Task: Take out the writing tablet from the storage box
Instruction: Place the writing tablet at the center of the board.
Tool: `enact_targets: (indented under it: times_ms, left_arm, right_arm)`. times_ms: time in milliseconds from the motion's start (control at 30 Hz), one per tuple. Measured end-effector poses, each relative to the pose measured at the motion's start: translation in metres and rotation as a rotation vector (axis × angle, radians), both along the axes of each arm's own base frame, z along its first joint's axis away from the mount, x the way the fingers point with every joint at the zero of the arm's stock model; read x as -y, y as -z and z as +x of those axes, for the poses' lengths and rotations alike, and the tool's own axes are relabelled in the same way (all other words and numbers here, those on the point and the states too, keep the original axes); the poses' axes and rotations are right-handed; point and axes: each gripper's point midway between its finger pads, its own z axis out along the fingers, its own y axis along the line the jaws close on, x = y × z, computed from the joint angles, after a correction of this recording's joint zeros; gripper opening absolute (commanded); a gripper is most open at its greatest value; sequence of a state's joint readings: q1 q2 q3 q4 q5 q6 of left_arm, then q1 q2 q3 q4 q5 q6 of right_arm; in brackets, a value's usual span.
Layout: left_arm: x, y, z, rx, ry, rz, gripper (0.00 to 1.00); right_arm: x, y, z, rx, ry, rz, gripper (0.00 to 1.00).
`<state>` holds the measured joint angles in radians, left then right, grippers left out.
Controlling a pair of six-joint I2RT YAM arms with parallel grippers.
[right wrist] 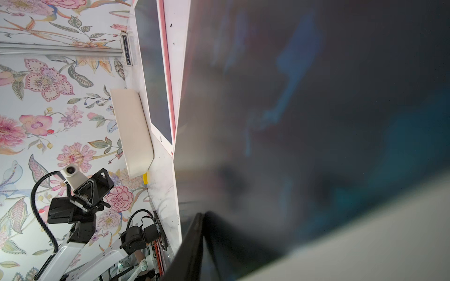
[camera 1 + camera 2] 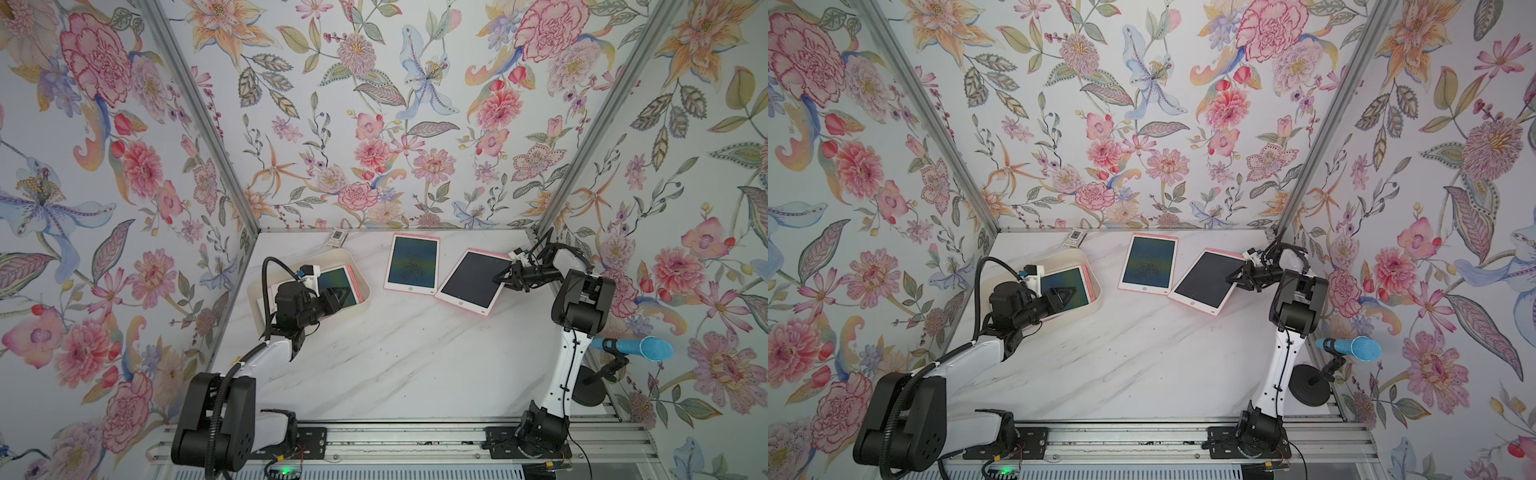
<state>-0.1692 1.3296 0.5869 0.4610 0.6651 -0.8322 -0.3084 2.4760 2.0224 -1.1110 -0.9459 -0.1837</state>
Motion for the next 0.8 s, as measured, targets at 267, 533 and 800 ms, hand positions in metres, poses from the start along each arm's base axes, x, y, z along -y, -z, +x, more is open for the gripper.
enact_targets:
  times_ms: [267,533,800]
  left_arm:
    - [0.091,-0.013,0.039,0.058,0.216,0.05,0.44]
    - [0.161,0.023,0.055,0.005,0.353,0.104,0.44]
    - [0.219,0.06,0.088,-0.015,0.424,0.16,0.44]
  right_arm:
    - [0.005,0.02,0.004,-0.064,0.028,-0.016,0.35]
    - [0.011,0.017,0.015,-0.078,0.062,-0.069,0.42]
    - [0.001,0.016,0.027,-0.093,0.071,-0.159,0.5]
